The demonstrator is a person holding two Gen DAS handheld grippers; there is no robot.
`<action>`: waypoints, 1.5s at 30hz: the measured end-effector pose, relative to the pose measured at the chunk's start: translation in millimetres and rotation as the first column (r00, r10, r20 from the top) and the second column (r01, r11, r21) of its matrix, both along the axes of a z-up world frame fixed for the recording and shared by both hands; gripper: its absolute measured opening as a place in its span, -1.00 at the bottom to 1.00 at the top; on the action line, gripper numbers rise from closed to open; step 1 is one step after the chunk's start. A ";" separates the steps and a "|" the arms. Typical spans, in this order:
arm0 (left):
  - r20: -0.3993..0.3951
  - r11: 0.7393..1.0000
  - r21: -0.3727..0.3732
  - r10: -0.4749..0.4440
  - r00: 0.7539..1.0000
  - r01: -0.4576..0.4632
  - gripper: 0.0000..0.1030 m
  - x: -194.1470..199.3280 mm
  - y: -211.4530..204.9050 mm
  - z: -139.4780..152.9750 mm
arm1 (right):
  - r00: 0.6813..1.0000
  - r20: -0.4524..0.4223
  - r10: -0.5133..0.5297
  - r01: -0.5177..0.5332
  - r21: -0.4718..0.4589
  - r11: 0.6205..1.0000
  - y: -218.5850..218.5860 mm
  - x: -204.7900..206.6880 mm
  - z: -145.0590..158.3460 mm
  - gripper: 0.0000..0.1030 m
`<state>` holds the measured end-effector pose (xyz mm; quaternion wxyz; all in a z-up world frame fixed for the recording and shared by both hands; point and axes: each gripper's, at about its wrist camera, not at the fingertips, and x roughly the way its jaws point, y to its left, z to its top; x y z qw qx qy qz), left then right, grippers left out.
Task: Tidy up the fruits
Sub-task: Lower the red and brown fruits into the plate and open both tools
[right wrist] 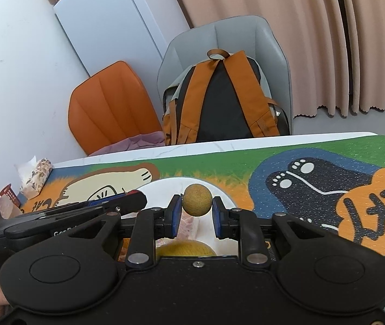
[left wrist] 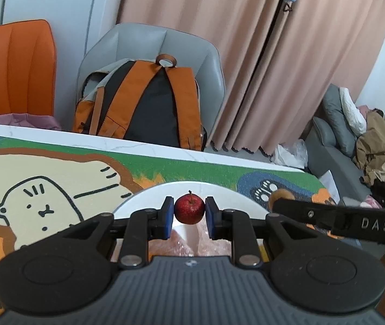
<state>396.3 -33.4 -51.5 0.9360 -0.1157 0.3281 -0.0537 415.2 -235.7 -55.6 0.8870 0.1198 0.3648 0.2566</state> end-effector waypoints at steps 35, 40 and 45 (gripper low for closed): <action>-0.010 0.992 -0.014 0.123 0.992 -0.123 0.56 -65.7 30.8 30.3 | 0.999 0.029 -0.030 0.028 0.061 0.998 -6.4 -43.4 28.5 0.03; 0.004 0.991 -0.016 0.136 0.991 -0.135 0.61 -81.2 33.7 36.7 | 0.999 0.040 -0.036 0.033 0.066 0.997 -10.0 -58.8 33.4 0.20; 0.020 0.989 -0.015 0.147 0.989 -0.146 0.69 -98.9 34.9 43.8 | 0.998 0.061 -0.029 0.025 0.073 0.997 -10.5 -76.4 39.8 0.38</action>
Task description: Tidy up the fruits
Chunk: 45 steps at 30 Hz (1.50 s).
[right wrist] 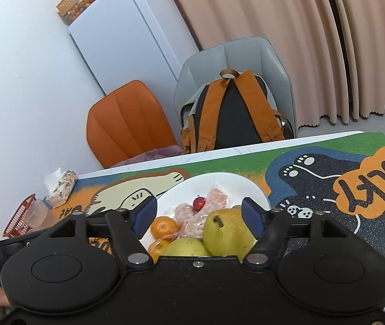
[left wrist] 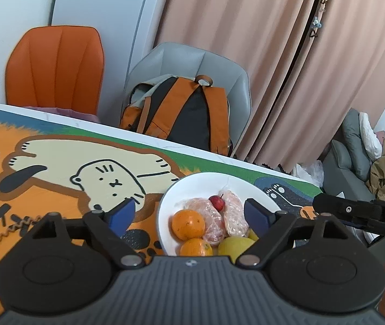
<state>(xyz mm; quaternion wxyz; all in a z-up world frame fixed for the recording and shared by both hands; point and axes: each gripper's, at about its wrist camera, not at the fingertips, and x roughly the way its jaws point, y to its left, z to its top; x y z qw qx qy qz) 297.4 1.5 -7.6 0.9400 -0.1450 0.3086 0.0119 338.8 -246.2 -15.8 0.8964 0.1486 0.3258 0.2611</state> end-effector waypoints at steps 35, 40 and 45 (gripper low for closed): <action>0.013 0.999 0.052 -0.003 1.000 0.002 0.86 -118.6 -2.7 20.6 | 0.994 0.089 -0.060 0.065 -0.052 0.997 -12.8 -119.1 17.9 0.99; 0.013 0.998 0.069 -0.002 1.000 0.001 0.97 -135.7 -5.3 22.5 | 0.991 0.110 -0.073 0.080 -0.062 0.995 -14.7 -138.4 20.5 0.99; 0.033 0.997 0.072 -0.011 0.999 0.008 1.00 -153.8 -7.1 25.0 | 0.989 0.127 -0.078 0.088 -0.078 0.993 -17.5 -157.0 21.9 1.00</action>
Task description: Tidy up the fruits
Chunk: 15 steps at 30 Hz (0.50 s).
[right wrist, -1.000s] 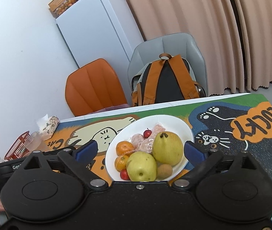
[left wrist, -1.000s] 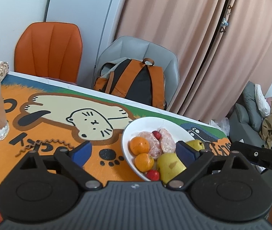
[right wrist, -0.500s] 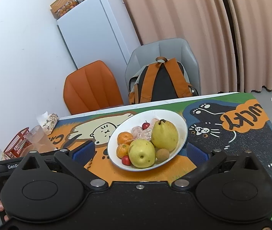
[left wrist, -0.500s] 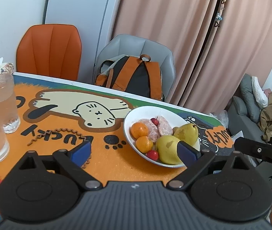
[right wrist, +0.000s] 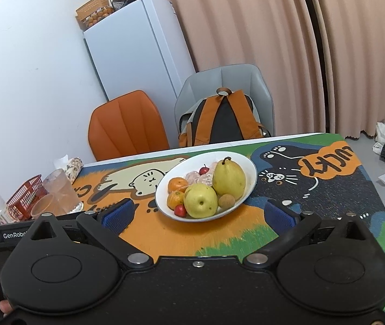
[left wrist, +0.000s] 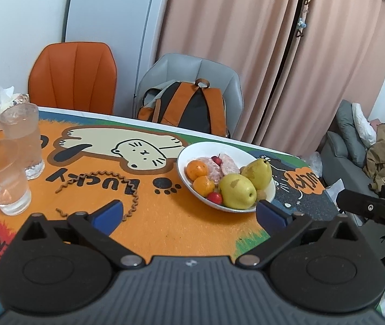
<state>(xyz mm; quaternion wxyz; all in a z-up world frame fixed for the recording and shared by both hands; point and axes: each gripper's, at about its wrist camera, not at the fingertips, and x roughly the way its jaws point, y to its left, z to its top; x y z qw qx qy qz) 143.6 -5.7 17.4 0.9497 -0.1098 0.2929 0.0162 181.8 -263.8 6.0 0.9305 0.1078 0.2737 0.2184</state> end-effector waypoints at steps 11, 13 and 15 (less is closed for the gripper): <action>0.037 0.998 0.055 -0.018 0.999 0.016 1.00 -33.5 -14.3 10.3 | 0.999 0.034 -0.011 0.012 -0.030 0.999 -8.1 -40.5 7.9 1.00; 0.040 0.998 0.052 -0.021 0.999 0.019 1.00 -39.2 -15.2 11.7 | 0.999 0.040 -0.013 0.015 -0.036 0.999 -9.5 -46.1 9.9 1.00; 0.044 0.999 0.048 -0.023 0.999 0.020 1.00 -43.9 -14.4 12.9 | 0.999 0.044 -0.013 0.015 -0.046 0.999 -9.5 -51.9 11.3 1.00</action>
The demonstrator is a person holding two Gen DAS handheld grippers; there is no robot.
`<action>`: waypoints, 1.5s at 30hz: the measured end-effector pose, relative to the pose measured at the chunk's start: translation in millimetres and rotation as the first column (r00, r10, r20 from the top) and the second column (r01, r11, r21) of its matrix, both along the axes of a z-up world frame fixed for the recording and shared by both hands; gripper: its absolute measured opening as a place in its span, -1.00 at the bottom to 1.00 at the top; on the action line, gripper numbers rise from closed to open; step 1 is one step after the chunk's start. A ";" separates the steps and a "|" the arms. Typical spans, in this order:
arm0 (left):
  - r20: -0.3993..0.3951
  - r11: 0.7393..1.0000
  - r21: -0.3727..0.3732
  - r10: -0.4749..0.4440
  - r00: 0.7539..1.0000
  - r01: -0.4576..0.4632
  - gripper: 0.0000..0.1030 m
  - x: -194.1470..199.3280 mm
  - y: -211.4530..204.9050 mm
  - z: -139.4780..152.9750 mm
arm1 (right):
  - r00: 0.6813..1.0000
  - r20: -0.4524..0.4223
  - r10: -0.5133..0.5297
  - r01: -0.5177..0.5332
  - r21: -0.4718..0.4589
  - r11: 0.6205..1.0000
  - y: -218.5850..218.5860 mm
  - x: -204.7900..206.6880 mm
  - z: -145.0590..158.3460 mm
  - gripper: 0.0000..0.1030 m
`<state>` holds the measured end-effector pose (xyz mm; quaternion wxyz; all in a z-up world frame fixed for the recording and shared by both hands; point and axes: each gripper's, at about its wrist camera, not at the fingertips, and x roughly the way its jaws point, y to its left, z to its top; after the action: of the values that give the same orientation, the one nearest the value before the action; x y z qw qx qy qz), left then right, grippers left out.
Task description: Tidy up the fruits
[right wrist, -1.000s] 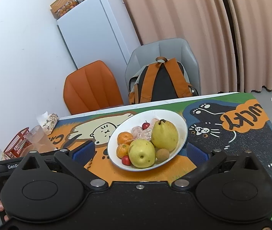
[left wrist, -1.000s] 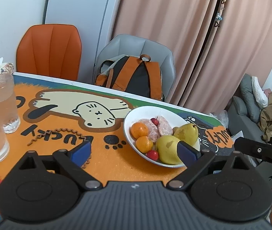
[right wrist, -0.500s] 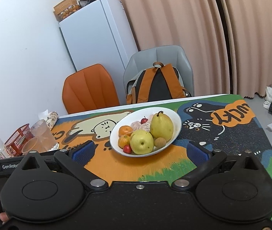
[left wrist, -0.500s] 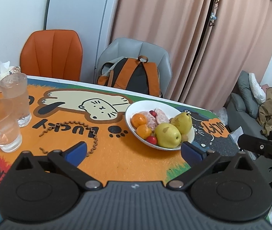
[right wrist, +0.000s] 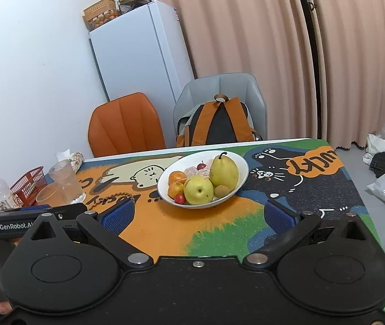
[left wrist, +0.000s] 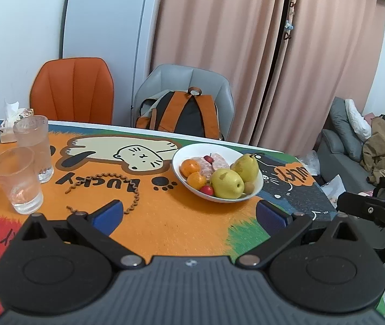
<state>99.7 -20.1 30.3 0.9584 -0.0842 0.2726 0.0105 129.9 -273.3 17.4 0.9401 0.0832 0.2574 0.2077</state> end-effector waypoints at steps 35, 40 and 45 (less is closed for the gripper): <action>0.040 0.998 0.067 0.017 0.999 -0.020 1.00 -86.4 8.8 16.8 | 0.998 0.053 -0.027 0.028 -0.023 0.999 -13.3 -75.4 14.8 1.00; 0.031 0.998 0.066 0.014 0.999 -0.016 1.00 -86.7 8.7 14.4 | 0.998 0.053 -0.018 0.020 -0.030 0.999 -11.2 -76.3 13.4 1.00; 0.033 0.998 0.068 0.008 0.999 -0.011 1.00 -88.2 8.3 15.4 | 0.999 0.051 -0.015 0.017 -0.032 0.999 -8.7 -76.8 13.0 1.00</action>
<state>11.4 -11.8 45.7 0.9649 -0.0528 0.2561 0.0230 53.1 -282.0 30.4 0.9491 0.0648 0.2361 0.1981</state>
